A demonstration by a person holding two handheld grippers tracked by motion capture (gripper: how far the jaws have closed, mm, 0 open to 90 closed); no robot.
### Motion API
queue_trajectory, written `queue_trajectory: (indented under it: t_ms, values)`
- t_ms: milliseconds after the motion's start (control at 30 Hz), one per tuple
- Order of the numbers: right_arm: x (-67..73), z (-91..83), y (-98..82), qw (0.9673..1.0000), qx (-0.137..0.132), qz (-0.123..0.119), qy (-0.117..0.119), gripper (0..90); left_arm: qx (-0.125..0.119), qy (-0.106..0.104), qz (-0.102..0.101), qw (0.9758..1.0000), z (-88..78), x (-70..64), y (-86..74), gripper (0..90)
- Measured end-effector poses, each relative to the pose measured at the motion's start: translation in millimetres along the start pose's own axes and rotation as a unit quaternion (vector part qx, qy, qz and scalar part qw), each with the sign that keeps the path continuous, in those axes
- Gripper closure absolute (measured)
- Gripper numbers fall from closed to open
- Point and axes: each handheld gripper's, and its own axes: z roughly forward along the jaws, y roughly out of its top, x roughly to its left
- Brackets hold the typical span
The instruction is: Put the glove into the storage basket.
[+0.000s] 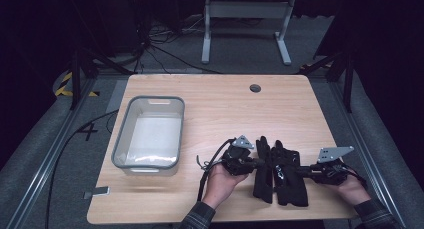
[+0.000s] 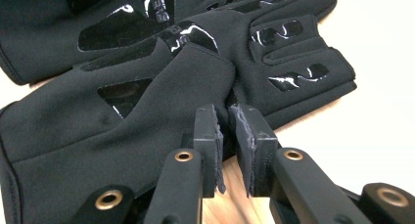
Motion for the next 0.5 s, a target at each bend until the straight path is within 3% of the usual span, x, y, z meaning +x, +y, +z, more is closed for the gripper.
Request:
queue_trajectory:
  t_ms: [500]
  values:
    - [1.8,17.3,16.4,0.9998,-0.004,-0.013,0.012,77.2,-0.007,-0.021,0.01,0.9997,6.1,-2.5,17.7,87.6]
